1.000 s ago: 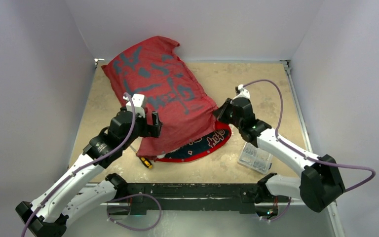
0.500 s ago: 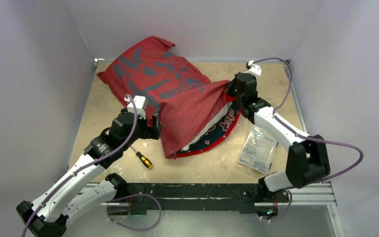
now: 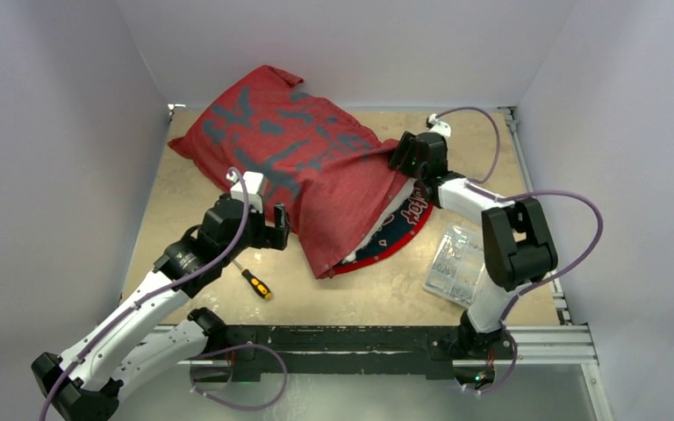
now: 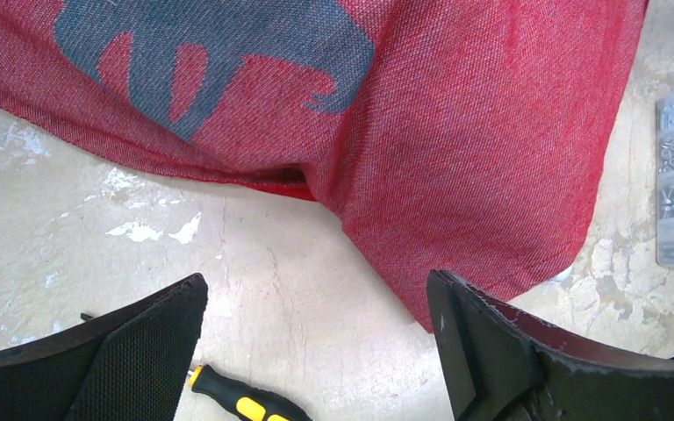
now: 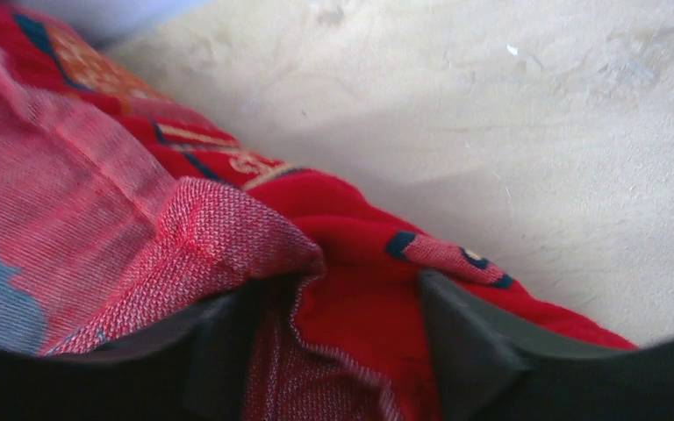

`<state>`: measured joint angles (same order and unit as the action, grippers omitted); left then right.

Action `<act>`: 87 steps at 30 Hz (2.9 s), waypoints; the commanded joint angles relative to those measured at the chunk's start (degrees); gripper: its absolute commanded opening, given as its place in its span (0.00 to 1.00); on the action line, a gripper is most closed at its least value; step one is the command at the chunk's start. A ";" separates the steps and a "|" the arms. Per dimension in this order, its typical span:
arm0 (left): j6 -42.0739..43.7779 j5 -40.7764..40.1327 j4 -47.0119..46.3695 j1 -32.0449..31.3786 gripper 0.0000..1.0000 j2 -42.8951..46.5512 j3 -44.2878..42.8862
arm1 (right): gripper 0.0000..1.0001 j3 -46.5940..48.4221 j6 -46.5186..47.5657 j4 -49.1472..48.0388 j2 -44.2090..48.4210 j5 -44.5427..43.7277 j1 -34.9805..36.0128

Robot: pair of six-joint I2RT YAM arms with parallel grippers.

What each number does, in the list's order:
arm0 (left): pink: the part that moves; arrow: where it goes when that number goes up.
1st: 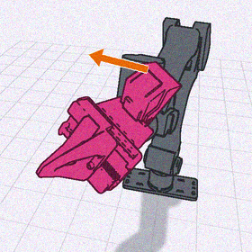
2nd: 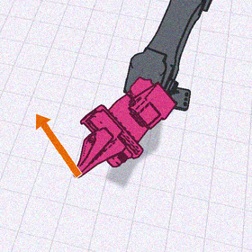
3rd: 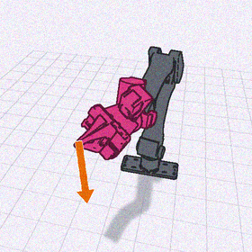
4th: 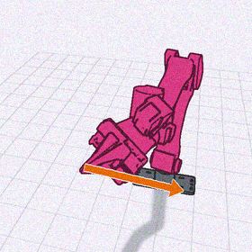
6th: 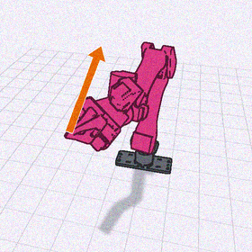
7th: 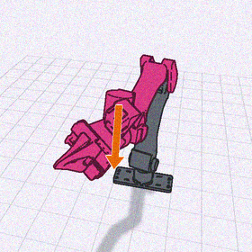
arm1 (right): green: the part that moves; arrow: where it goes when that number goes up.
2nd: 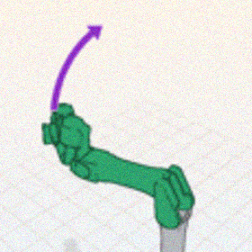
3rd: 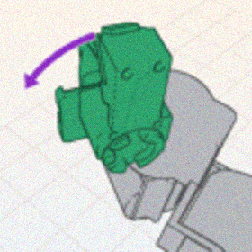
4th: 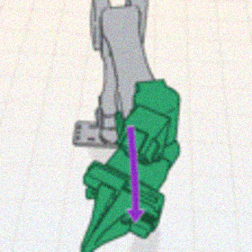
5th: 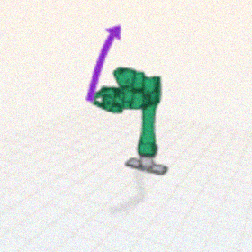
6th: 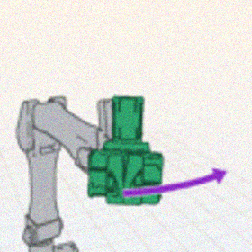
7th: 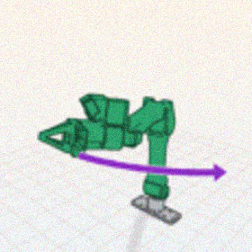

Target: Remove the pillowcase from the pillow

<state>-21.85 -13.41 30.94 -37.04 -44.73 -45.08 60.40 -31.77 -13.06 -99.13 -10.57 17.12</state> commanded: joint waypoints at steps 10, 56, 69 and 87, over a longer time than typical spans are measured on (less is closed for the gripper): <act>0.47 1.96 -1.67 0.41 0.94 -0.56 0.26 | 0.99 -9.50 0.26 -0.51 21.22 10.45 -0.16; 0.65 4.24 -2.20 0.53 0.93 -2.19 0.52 | 0.99 -31.97 -18.77 -8.70 25.48 5.23 -0.11; 0.58 4.27 -2.20 0.65 0.93 -1.32 0.78 | 0.99 -32.98 -12.01 -23.25 29.10 25.06 -0.09; 0.34 5.37 -2.59 0.61 0.93 -2.66 1.02 | 0.99 -37.11 -13.76 -33.83 9.33 32.91 -0.08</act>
<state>-21.85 -9.13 30.50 -36.75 -47.00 -45.06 24.64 -47.42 -40.77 -86.11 16.16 16.91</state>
